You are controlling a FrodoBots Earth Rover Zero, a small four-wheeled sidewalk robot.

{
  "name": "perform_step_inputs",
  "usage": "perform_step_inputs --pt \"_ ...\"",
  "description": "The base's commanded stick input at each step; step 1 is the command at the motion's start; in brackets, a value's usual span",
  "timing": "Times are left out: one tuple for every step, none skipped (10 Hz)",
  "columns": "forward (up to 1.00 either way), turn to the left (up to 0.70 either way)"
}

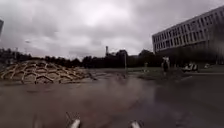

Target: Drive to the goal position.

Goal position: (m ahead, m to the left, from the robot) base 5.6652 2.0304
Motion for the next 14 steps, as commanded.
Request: perform_step_inputs --pt "1.0 -0.12" --pt "1.0 -0.11" --pt "1.0 -0.1" --pt "1.0 -0.1" --pt "1.0 -0.1" --pt "1.0 -0.1" --pt "1.0 -0.1" --pt "1.0 -0.1" --pt "1.0 -0.1" --pt "1.0 -0.1" --pt "1.0 -0.1" --pt "1.0 -0.1" --pt "1.0 -0.1" --pt "1.0 -0.11"
